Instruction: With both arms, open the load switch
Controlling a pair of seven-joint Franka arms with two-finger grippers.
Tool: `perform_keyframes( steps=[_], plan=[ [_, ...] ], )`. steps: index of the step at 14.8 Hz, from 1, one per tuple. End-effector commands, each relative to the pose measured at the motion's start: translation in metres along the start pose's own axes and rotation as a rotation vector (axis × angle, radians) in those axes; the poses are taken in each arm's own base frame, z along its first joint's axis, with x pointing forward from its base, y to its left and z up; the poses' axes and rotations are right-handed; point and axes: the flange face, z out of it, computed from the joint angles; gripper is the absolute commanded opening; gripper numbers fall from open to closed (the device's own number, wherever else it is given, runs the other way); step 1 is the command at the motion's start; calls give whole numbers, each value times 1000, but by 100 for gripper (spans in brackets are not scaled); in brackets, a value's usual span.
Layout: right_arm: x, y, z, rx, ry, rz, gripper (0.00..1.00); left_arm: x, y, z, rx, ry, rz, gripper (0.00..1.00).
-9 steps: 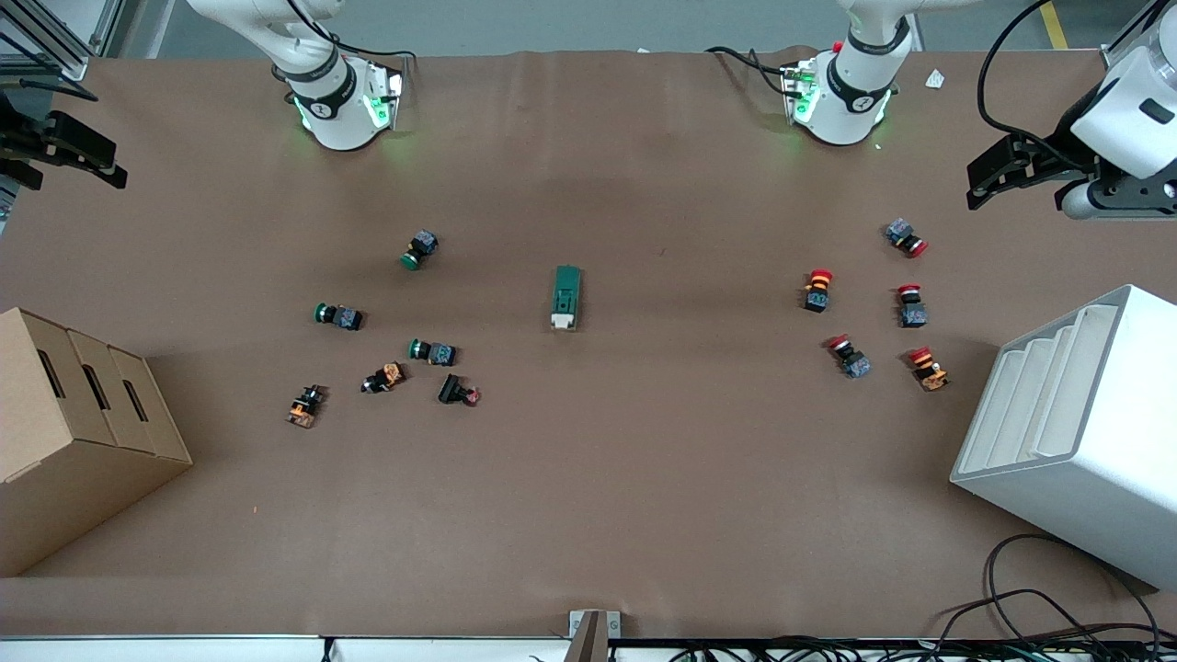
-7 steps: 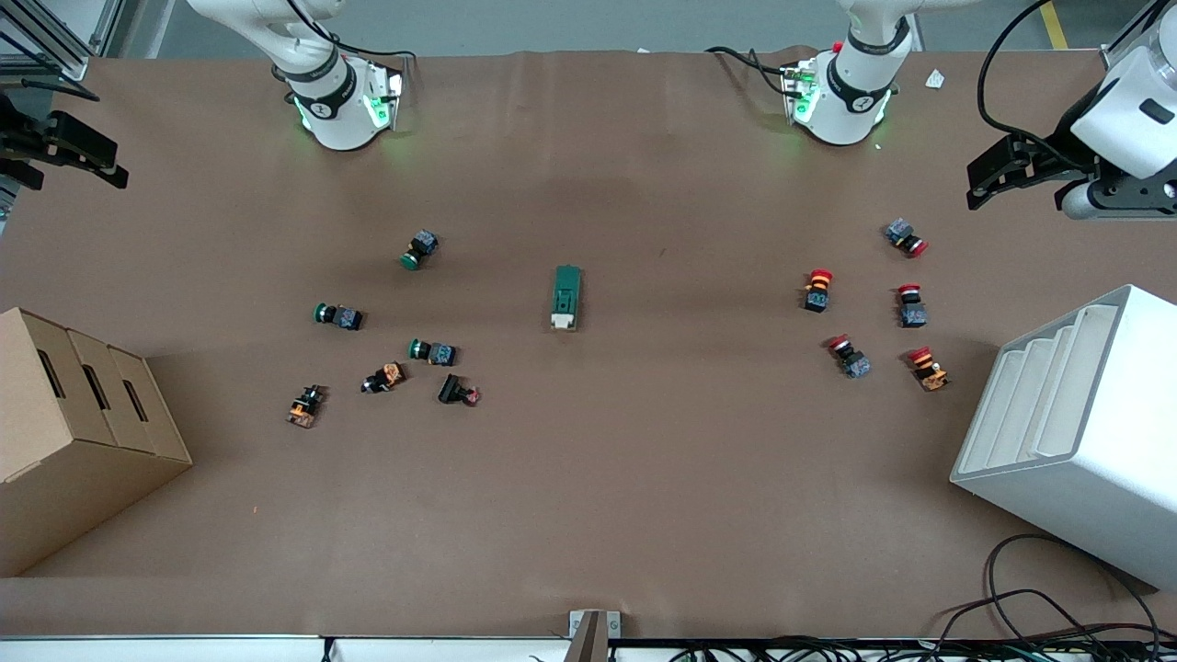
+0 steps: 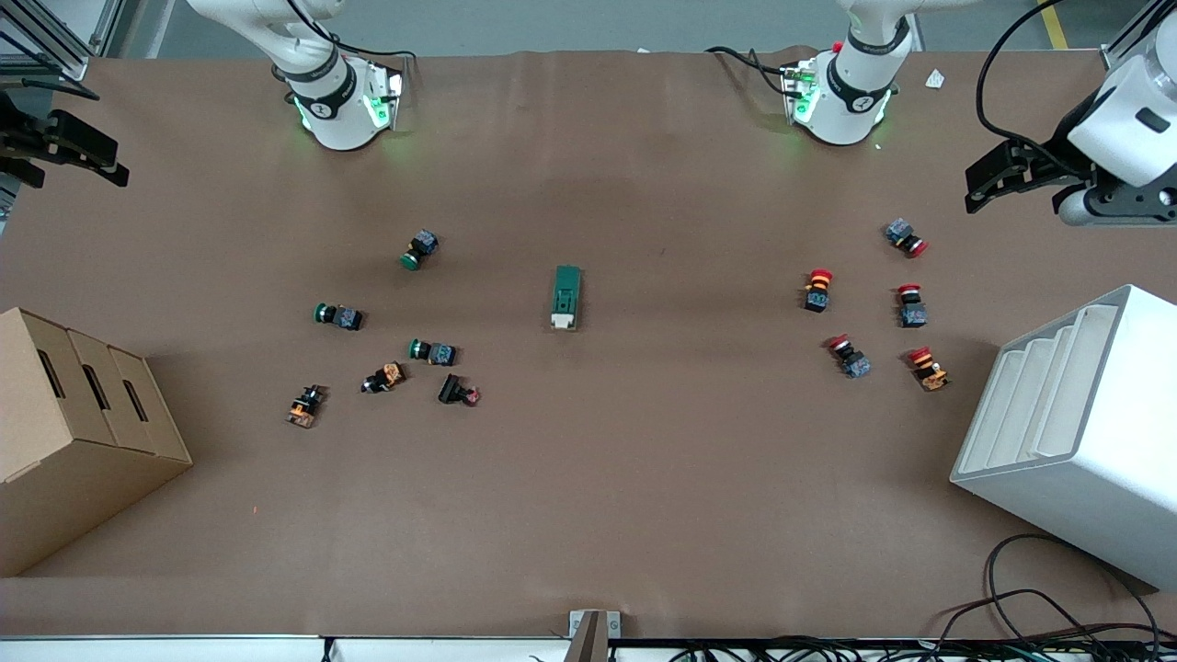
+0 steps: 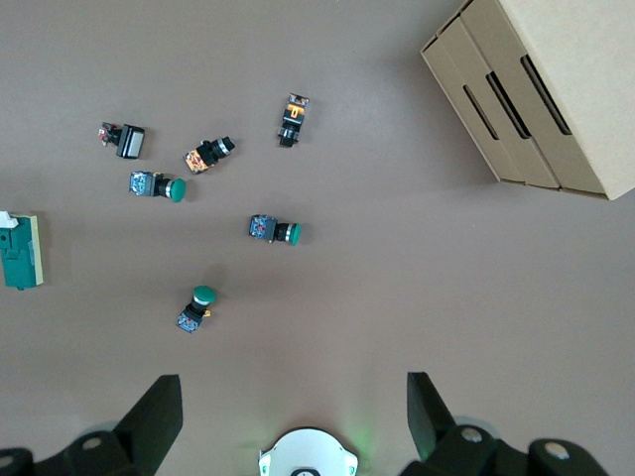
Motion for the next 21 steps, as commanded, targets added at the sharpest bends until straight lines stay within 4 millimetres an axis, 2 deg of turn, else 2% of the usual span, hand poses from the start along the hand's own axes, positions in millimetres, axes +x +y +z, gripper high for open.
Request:
perform_keyframes(
  steps=[1, 3, 6, 9, 11, 13, 14, 16, 17, 19, 21],
  plan=[
    [-10, 3, -3, 24, 2, 24, 100, 16, 29, 10, -38, 28, 35, 100],
    [-9, 2, -3, 29, 2, 28, 100, 24, 67, 28, -44, 21, 33, 100],
    [-9, -3, -10, 23, 17, 10, 100, 34, 120, 51, -60, 33, -68, 100],
    [-7, 3, -14, 22, 24, 27, 100, 29, 179, 81, -64, 39, -97, 100],
    [10, 4, 6, 16, -15, 25, 100, 21, 220, 108, -53, 65, -123, 100],
    [23, 11, 18, 15, -21, 30, 100, 6, 265, 138, -44, 83, -138, 100],
    [34, 14, 31, 16, -35, 35, 100, -3, 287, 153, -40, 93, -147, 100],
    [47, 20, 46, 16, -51, 45, 100, -25, 330, 183, -5, 128, -151, 100],
    [58, 24, 62, 15, -74, 49, 100, -34, 346, 197, 4, 136, -168, 100],
    [86, 29, 113, 20, -172, 56, 100, -61, 380, 228, 16, 149, -184, 100],
    [91, 29, 119, 21, -177, 57, 100, -92, 411, 259, 11, 181, -202, 100]
  ],
)
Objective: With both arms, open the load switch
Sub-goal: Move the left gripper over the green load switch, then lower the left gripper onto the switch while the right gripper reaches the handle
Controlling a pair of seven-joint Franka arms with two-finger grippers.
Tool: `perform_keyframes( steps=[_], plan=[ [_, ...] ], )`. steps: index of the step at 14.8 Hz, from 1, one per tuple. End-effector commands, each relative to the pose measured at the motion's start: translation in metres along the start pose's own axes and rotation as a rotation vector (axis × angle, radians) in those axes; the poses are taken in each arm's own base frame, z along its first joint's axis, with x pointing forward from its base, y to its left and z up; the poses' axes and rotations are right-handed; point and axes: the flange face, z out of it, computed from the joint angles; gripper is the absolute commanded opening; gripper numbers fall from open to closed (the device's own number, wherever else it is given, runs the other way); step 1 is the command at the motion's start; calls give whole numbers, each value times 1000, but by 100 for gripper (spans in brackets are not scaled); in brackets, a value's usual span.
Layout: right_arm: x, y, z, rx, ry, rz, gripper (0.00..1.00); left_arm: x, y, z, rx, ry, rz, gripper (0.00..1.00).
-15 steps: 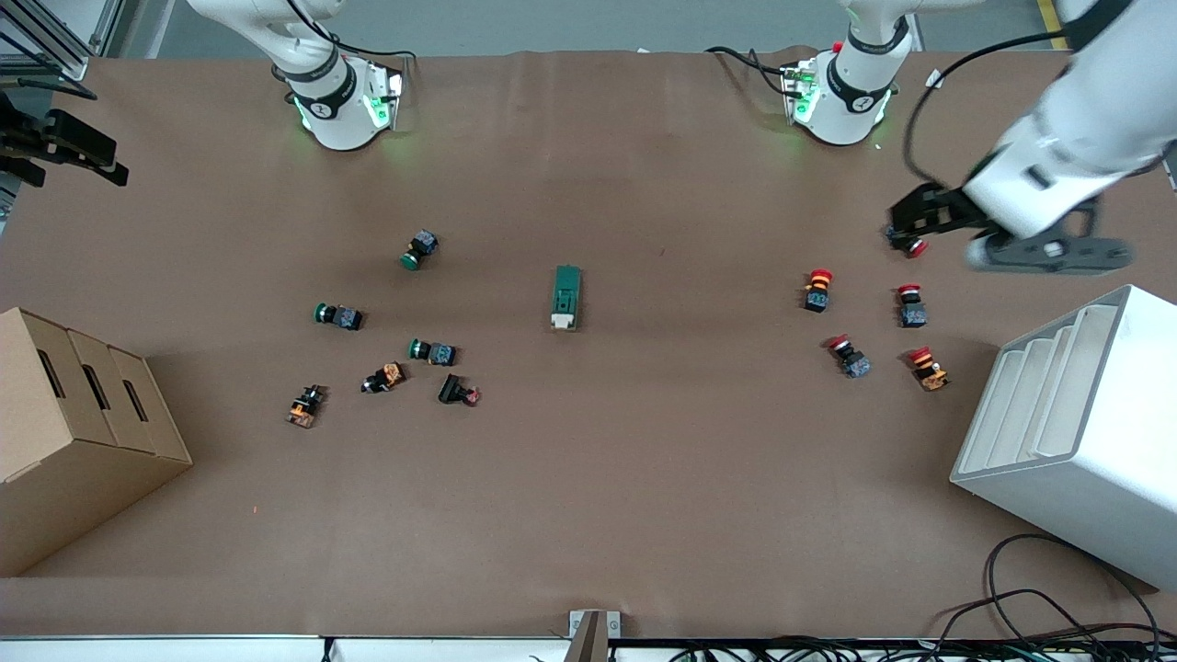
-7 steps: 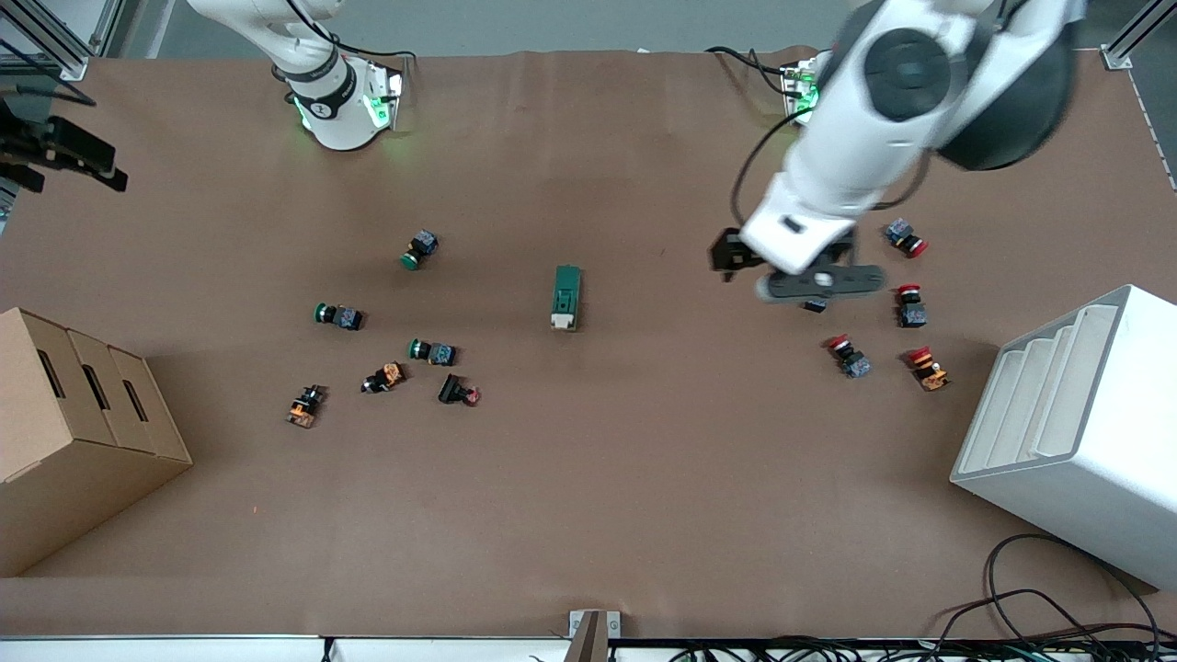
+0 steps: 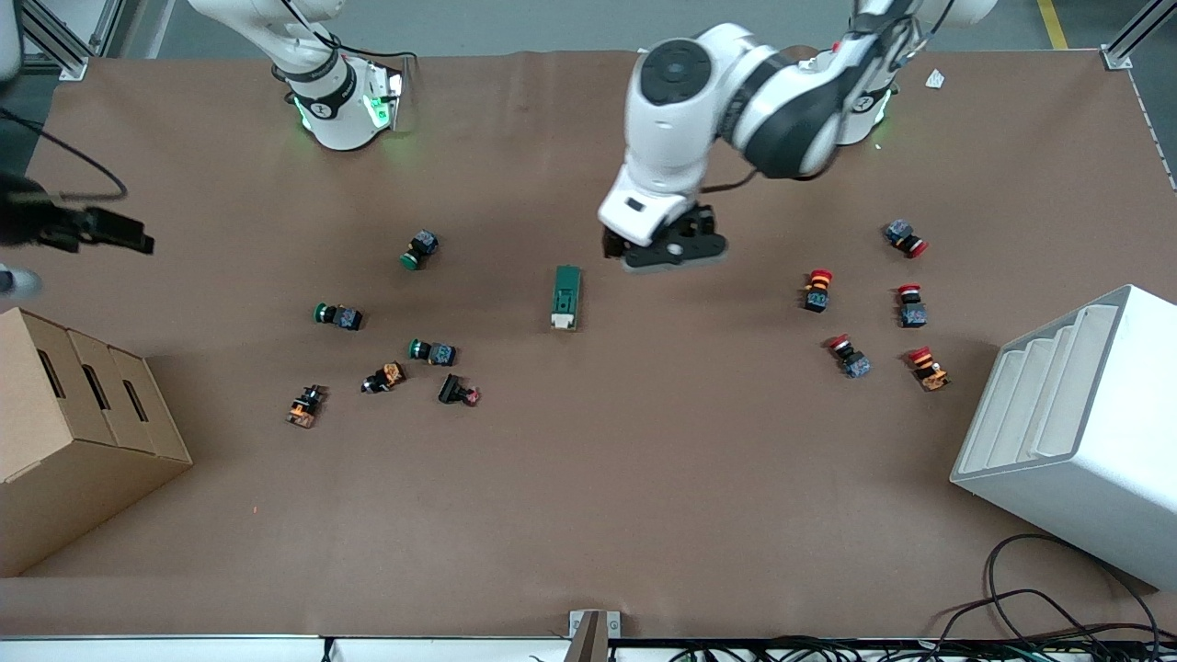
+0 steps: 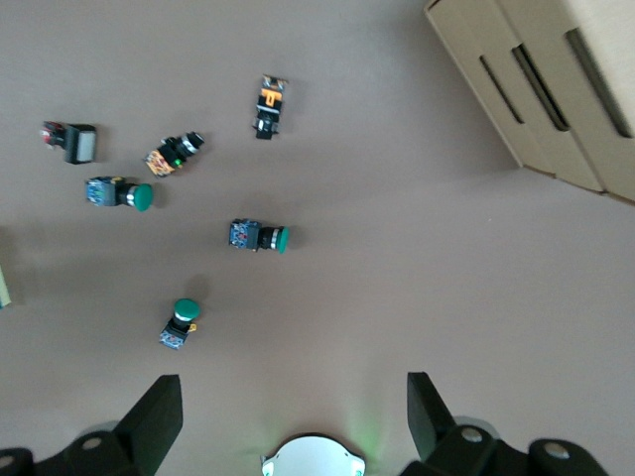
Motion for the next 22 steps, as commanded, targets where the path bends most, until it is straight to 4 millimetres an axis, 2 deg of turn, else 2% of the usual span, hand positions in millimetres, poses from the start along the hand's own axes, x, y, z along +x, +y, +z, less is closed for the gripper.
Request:
perform_keyframes(
  steps=[1, 4, 6, 8, 13, 15, 17, 19, 22],
  plan=[
    [11, -4, 11, 6, -20, 8, 100, -49, 25, 32, 4, 68, -22, 100],
    [22, -17, 22, 51, 0, 69, 100, -113, 60, 67, 12, 136, 26, 99],
    [27, -37, 32, 69, -10, 154, 100, -138, 71, 87, 28, 194, 13, 99],
    [29, -81, 41, 46, -29, 272, 100, -165, 78, 107, 46, 249, 30, 99],
    [38, -199, 99, -41, -78, 578, 100, -216, 92, 156, 9, 428, 12, 100],
    [37, -253, 128, -60, -92, 705, 100, -231, 95, 170, -24, 497, 10, 99],
    [37, -293, 157, -49, -123, 854, 100, -246, 97, 181, -56, 551, 26, 99],
    [36, -331, 188, -53, -136, 962, 100, -260, 96, 201, -94, 615, 47, 98],
    [32, -385, 244, -82, -107, 1110, 100, -262, 88, 230, -172, 724, 72, 99]
  ],
)
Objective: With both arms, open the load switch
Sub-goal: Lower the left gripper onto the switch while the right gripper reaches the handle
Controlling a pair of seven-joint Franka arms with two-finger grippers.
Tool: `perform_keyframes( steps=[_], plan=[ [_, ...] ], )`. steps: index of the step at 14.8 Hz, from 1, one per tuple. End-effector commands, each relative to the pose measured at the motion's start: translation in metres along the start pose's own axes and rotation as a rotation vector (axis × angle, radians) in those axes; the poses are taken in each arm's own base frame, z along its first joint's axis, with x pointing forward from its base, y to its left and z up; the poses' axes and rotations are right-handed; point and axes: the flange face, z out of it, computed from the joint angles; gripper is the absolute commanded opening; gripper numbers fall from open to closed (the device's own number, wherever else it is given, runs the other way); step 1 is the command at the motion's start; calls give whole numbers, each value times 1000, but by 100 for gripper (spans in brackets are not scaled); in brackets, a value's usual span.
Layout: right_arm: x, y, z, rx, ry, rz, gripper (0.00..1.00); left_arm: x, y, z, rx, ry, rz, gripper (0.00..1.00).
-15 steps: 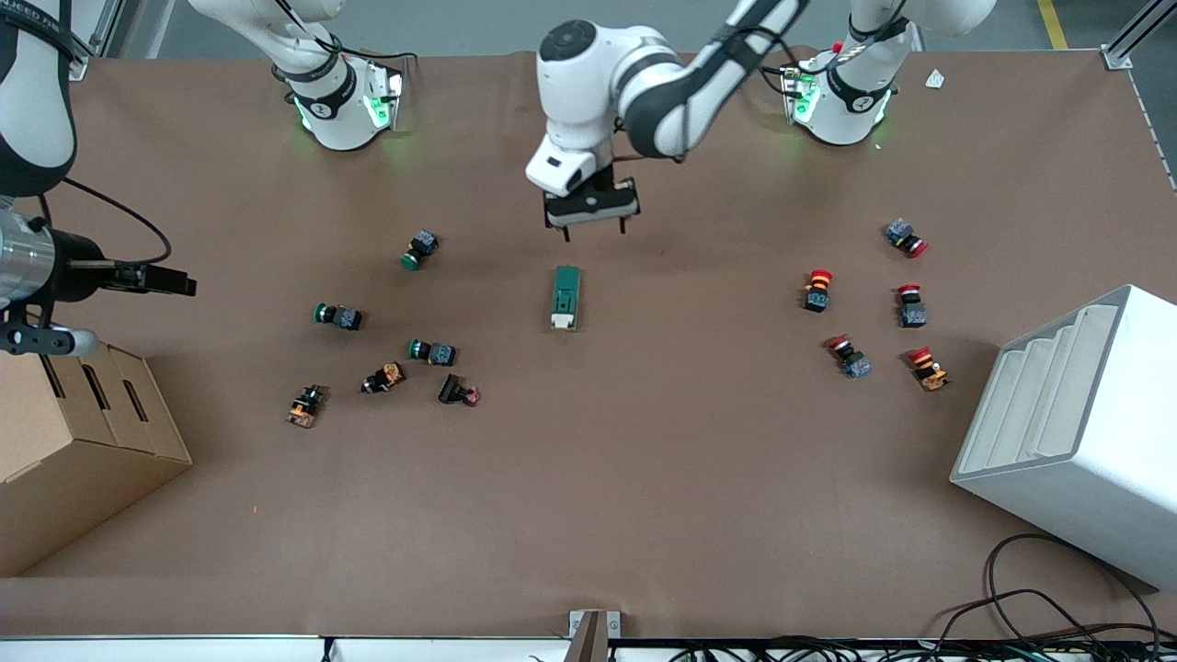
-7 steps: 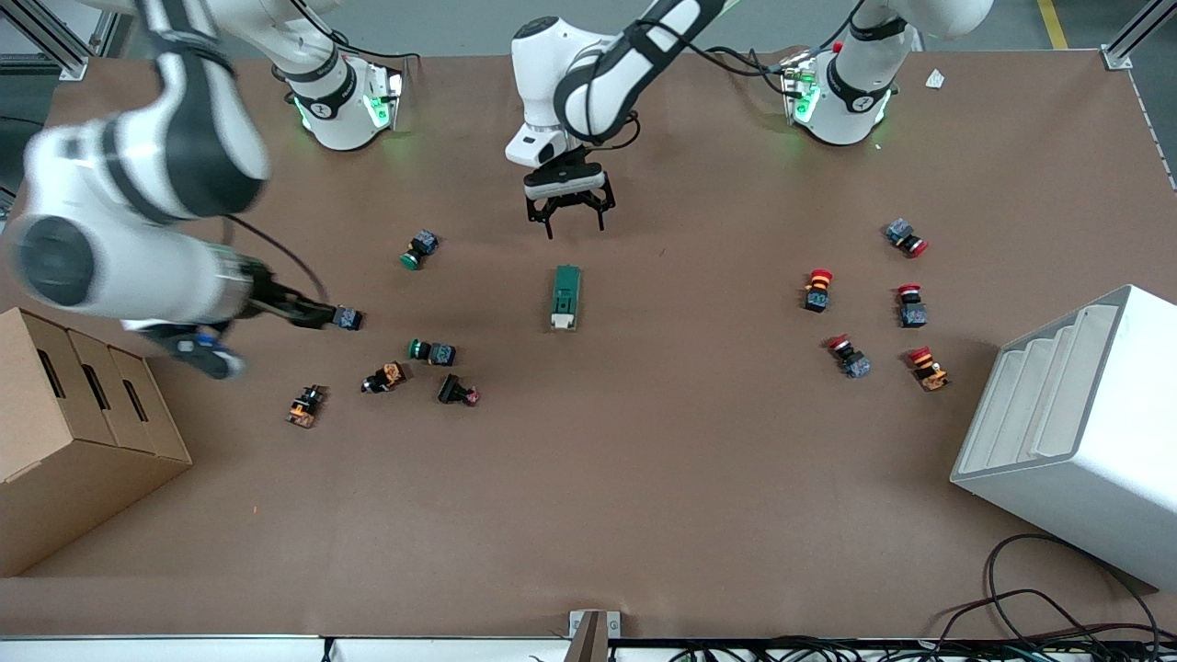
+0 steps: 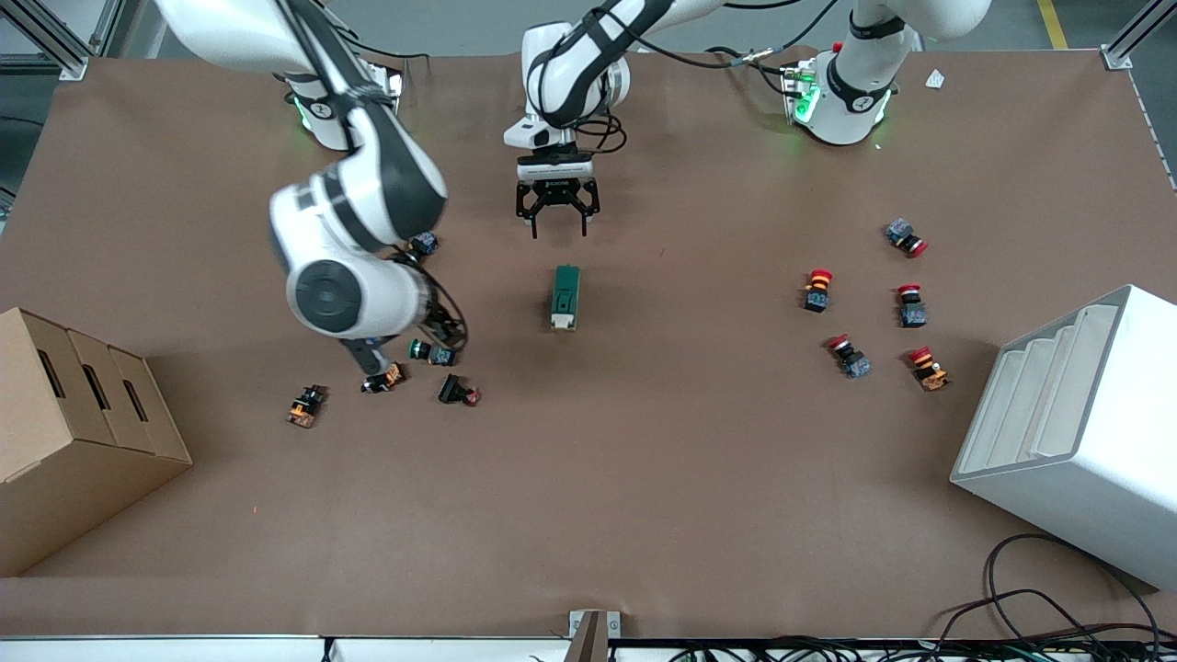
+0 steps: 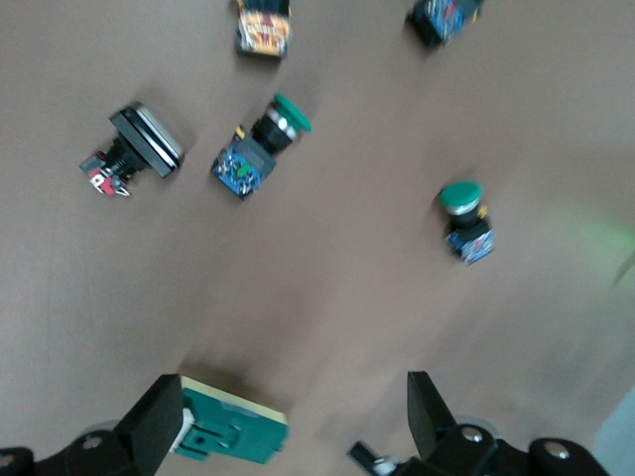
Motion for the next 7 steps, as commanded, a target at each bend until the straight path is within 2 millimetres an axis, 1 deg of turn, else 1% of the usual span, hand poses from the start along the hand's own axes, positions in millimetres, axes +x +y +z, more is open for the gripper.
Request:
perform_keyframes(
  steps=[1, 2, 3, 4, 6, 7],
  plan=[
    [-31, -27, 46, 8, 9, 156, 100, -9, -7, 14, -52, 85, 9, 99],
    [-45, -37, 63, 23, 19, 201, 100, -15, -14, 23, -39, 126, 48, 99],
    [-51, -44, 74, 37, 23, 236, 100, -17, -19, 32, -36, 177, 81, 99],
    [-57, -48, 85, 45, 26, 261, 100, -20, -20, 35, -39, 189, 89, 99],
    [-68, -56, 100, 63, 30, 287, 100, -19, -20, 36, -43, 192, 84, 99],
    [-77, -59, 111, 70, 35, 310, 100, -19, -20, 36, -44, 196, 85, 98]
  ],
)
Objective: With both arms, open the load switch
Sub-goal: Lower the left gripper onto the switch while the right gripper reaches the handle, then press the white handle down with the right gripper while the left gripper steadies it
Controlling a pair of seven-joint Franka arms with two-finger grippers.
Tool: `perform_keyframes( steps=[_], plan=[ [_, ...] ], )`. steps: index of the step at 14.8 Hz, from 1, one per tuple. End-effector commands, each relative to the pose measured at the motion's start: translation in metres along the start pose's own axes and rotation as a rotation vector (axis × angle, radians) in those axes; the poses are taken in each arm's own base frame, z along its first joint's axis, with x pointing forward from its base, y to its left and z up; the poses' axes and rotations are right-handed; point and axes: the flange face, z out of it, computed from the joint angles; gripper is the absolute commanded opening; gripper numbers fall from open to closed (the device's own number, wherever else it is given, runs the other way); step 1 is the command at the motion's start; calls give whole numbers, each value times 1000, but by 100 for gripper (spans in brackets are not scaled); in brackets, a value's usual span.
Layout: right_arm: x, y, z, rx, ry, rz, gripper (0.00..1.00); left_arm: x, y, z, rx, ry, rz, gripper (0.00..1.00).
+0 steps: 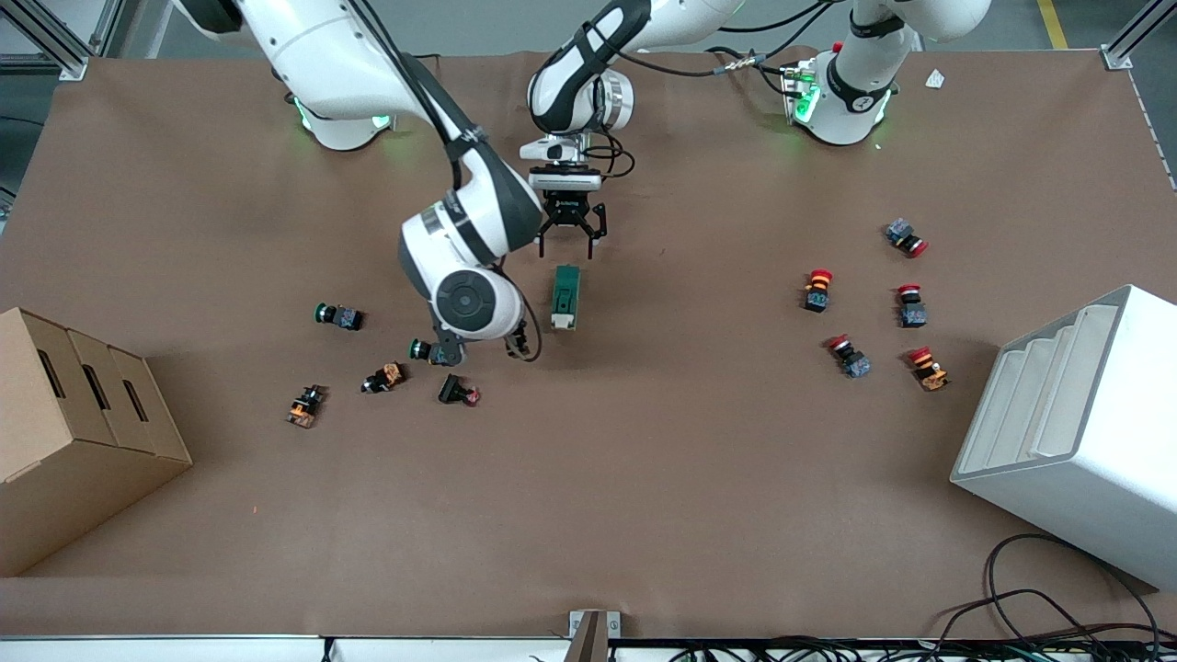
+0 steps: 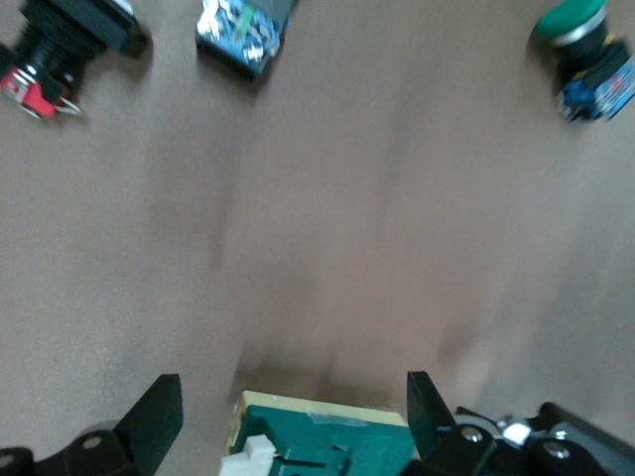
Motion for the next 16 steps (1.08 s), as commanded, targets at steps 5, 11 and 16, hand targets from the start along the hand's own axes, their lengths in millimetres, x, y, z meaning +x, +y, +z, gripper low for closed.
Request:
perform_keyframes(
  steps=[5, 11, 16],
  plan=[
    [-47, 3, 44, -11, -13, 108, 100, -11, -4, 18, -69, 122, -23, 98],
    [-61, 7, 46, -28, -85, 136, 100, -30, -10, 34, -51, 159, 11, 99],
    [-68, 8, 34, -28, -101, 132, 100, -49, -10, 36, -44, 166, 34, 100]
  ],
)
